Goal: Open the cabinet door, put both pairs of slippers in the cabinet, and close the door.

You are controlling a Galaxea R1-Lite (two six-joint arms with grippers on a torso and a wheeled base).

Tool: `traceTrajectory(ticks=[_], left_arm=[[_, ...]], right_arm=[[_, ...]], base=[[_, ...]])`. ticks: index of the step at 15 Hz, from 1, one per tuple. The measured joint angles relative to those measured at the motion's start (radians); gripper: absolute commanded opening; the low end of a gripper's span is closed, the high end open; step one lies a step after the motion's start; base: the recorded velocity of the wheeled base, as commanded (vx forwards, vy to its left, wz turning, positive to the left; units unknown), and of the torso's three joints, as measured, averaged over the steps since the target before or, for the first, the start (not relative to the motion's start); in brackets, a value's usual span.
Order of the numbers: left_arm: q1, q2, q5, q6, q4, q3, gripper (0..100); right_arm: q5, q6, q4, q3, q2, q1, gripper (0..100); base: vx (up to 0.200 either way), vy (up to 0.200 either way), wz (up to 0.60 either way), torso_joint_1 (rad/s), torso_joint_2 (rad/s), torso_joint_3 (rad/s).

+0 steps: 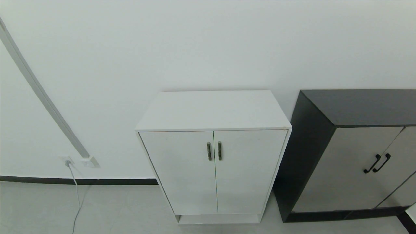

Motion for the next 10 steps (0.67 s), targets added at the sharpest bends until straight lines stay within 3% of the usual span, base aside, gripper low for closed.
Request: traceTrajectory(ticks=[10], left_arm=[[0.0,0.0,0.0,0.0,0.0,0.0,0]], right_arm=[[0.006,-0.011,0.0,0.0,-0.089,-0.136,0]], base=[[0.0,0.0,0.0,0.0,0.0,0.0]])
